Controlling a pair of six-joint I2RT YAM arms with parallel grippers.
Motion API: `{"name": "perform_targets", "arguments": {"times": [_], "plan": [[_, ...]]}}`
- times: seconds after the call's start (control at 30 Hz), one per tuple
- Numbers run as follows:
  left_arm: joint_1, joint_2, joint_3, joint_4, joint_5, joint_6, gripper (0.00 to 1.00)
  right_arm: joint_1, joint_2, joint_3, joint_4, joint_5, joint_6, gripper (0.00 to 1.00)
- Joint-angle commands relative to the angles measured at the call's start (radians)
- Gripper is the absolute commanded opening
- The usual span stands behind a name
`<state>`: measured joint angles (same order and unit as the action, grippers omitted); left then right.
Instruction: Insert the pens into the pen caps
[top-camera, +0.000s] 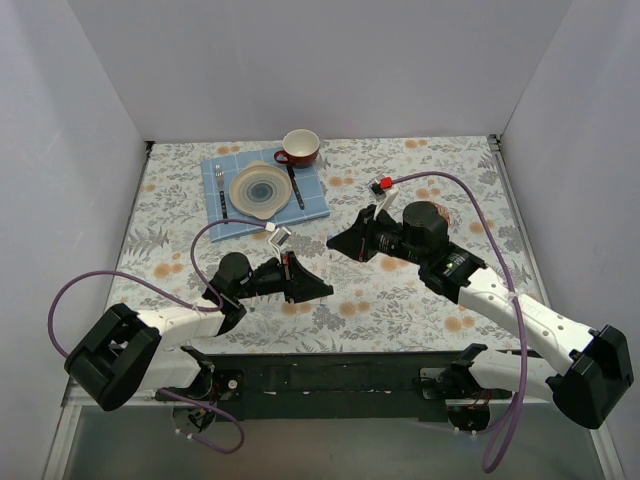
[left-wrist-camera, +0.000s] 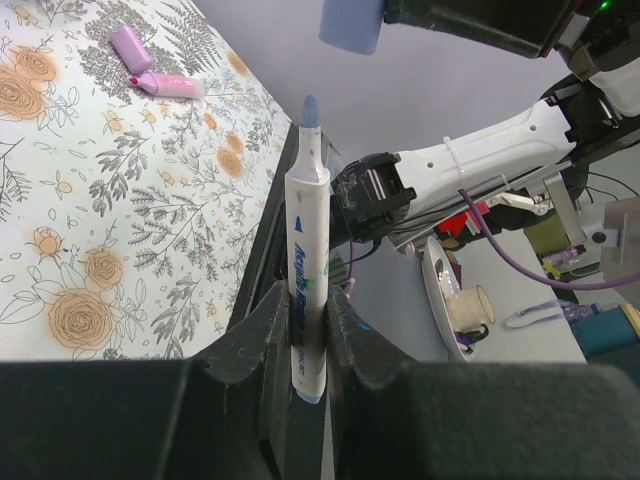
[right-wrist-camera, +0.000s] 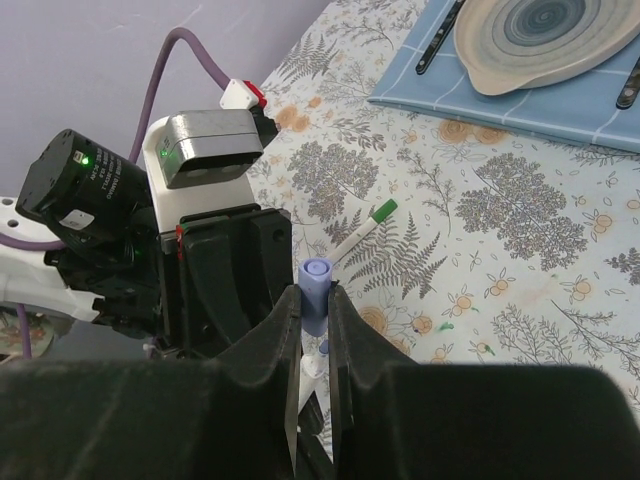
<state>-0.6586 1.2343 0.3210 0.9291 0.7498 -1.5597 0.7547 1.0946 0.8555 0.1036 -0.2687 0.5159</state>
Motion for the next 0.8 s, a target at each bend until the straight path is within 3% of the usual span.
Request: {"name": "perform_targets", "arguments": {"times": [0.0,0.77], "plan": [[-0.004,-0.019,0.023,0.028,0.014,0.01,0.0,0.002,-0.016,-0.015,0.09,-0.027,0.026,0.01],[-0.004,-0.016,0.01,0.071,0.0,0.001,0.0,0.002,-0.045,-0.075,0.122,-0.044,0.027,0.01]]}}
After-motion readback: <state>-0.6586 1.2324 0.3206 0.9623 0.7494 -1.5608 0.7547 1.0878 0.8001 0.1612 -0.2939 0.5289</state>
